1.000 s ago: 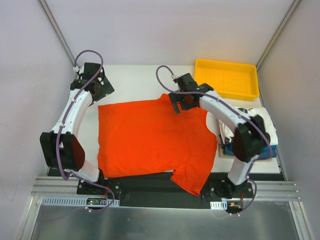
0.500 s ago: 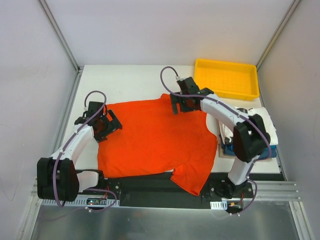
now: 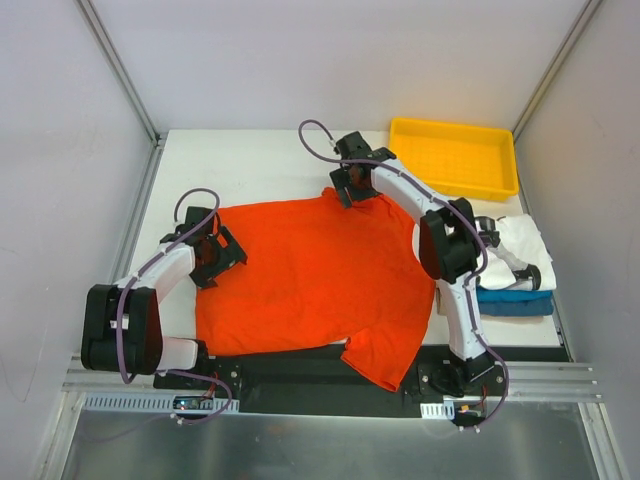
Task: Fold and stack the t-shirts
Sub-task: Flatten out the tshirt, then grap the side of the flattened tshirt closest away from the robot with both arms
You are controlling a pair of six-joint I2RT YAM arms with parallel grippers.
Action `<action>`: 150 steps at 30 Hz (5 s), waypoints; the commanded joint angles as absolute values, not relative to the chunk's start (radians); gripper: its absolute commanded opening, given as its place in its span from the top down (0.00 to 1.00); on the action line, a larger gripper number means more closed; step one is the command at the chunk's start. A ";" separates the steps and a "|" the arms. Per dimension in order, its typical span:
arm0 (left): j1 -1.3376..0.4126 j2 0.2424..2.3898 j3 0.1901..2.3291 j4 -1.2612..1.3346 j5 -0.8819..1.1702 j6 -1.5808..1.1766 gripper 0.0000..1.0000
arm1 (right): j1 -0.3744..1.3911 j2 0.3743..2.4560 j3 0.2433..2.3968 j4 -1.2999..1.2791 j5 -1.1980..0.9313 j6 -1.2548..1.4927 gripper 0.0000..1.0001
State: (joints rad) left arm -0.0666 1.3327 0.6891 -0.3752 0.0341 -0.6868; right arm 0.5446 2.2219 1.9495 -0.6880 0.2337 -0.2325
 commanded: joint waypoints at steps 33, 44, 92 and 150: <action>-0.058 1.322 0.747 -0.390 -0.022 -0.704 0.01 | 0.534 2.148 2.045 -0.382 0.543 -0.425 0.03; -0.058 1.333 0.808 -0.382 0.072 -0.693 0.01 | 0.531 1.865 1.531 -0.506 0.100 0.036 0.03; -0.014 1.629 0.945 -0.425 0.046 -0.621 0.01 | 0.528 1.971 1.474 -0.609 0.064 0.170 0.03; 0.261 0.946 0.612 -0.724 -0.167 -0.914 0.21 | 0.442 1.170 0.881 -0.293 0.075 0.057 0.03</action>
